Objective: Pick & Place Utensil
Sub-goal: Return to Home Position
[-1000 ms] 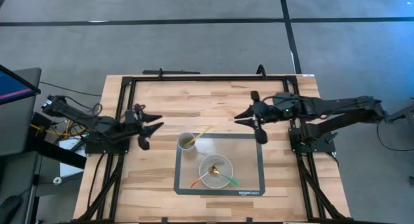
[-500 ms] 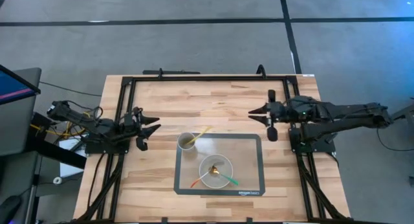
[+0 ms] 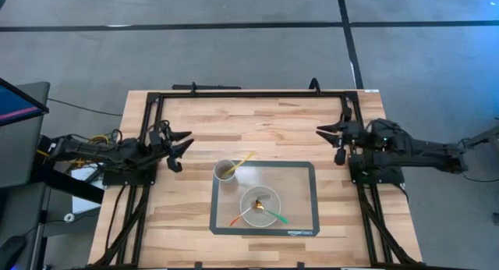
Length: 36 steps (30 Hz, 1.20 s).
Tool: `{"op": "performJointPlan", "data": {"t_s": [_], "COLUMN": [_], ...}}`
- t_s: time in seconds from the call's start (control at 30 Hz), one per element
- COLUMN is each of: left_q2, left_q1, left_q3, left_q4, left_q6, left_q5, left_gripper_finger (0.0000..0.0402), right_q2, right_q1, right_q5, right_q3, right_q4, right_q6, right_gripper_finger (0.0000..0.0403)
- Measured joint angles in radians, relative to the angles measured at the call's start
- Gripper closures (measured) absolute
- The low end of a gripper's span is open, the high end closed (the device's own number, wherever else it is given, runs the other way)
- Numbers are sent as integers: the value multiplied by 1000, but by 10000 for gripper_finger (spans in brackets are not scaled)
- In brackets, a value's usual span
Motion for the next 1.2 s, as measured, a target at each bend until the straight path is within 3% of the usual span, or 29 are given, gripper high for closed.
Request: {"op": "performJointPlan", "data": {"t_s": [0.17, 0.37, 0.83, 1.2], "left_q2": [0, 2, 83, 53], "left_q1": [51, 81, 92, 92], "left_q3": [0, 0, 0, 0], "left_q4": [-1, -3, -1, 39], "left_q6": [-43, -45, -12, 18], "left_q5": [105, 111, 109, 109], "left_gripper_finger": [262, 262, 262, 262], "right_q2": [-143, -281, -276, -279], "right_q1": [-27, -47, -49, -56], "right_q5": [0, 0, -7, -4], "right_q3": [-69, -141, -193, -211], "right_q4": [3, 0, 9, 19], "right_q6": [-8, -8, -12, -34], "right_gripper_finger": [343, 343, 343, 343]}}
